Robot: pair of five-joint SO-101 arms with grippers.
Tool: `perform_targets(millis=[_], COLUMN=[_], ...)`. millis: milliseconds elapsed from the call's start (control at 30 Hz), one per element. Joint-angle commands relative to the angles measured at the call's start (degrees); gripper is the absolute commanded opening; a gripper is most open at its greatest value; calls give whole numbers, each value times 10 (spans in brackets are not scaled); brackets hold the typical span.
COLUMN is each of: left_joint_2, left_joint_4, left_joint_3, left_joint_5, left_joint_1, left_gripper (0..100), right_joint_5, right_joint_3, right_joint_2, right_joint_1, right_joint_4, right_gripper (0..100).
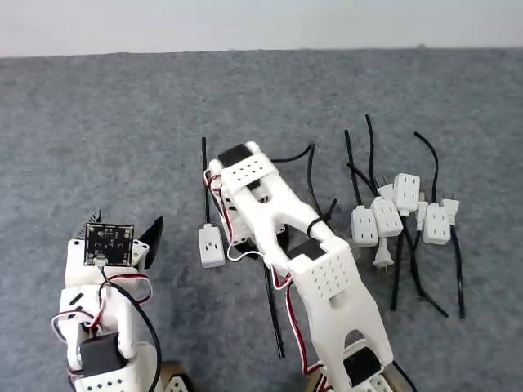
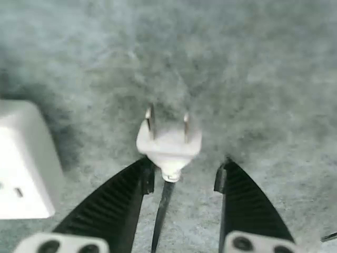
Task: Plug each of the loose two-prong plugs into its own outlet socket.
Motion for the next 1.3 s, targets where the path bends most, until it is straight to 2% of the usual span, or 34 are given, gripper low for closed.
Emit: perform_targets(millis=[0,367,467,567,1067,1267], left_joint_2=[-10,-10,-10,-10,-10,-10], left_joint_4=[-15,-18,-18,-18,-18,-18], left_joint_3=[-6,-2,-1,-1,-1,-1], left_joint_5=[5,4,4,4,4,7], left_joint_1=[1,1,1,1,1,1], left_gripper=[355,355,355,355,355,355], right_joint_5=[6,1,1,5,8,82], right_joint_3=[-30,-30,-30,-30,-31,-30], right_joint_2=[0,5,5,5,-39,-153], right_joint_1=[-5,-4,-4,-5,-8,-7], right_joint_4=[5,9,7,7,22,34], right_gripper=[203,193,129,6,7,7])
